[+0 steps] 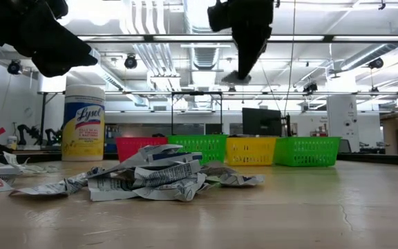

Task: Pick & Place First Aid Supplies
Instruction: Put the alcohol pad into the yellow basket

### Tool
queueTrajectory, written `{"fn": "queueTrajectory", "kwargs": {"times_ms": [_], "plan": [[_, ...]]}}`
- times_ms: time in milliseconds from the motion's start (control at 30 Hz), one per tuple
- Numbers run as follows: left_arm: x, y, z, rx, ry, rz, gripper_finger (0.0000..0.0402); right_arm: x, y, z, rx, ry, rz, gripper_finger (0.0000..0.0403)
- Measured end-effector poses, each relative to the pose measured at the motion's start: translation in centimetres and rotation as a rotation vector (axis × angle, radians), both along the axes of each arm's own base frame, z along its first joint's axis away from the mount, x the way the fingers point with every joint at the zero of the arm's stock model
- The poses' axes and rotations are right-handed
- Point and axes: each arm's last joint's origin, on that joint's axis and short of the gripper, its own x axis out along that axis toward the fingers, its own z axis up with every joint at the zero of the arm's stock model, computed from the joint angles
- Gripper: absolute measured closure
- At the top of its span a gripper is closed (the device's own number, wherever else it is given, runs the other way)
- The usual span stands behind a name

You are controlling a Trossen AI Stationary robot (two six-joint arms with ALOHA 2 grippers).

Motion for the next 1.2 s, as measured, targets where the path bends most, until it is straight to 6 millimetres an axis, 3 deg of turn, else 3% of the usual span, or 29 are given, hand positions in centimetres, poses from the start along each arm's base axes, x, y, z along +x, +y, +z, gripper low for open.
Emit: {"fn": "queueTrajectory", "kwargs": {"times_ms": [300,800,967,1200], "plan": [[0.0,0.0,0.0,-0.001,0.000,0.001,0.0271,-2.1,-4.5,2.9,-0.097,-0.073,-0.097,0.0376],[0.0,0.0,0.0,-0.002,0.000,0.001,0.0271,-2.1,-8.5,2.8,-0.181,-0.093,-0.139,0.0376],[0.0,0.0,0.0,-0.002,0.000,0.001,0.0271,-1.9,-9.1,2.0,-0.189,-0.112,-0.151,0.0376],[0.0,0.0,0.0,-0.002,0.000,0.001,0.0271,-2.0,-9.6,-1.0,-0.184,-0.083,-0.163,0.0376]]}}
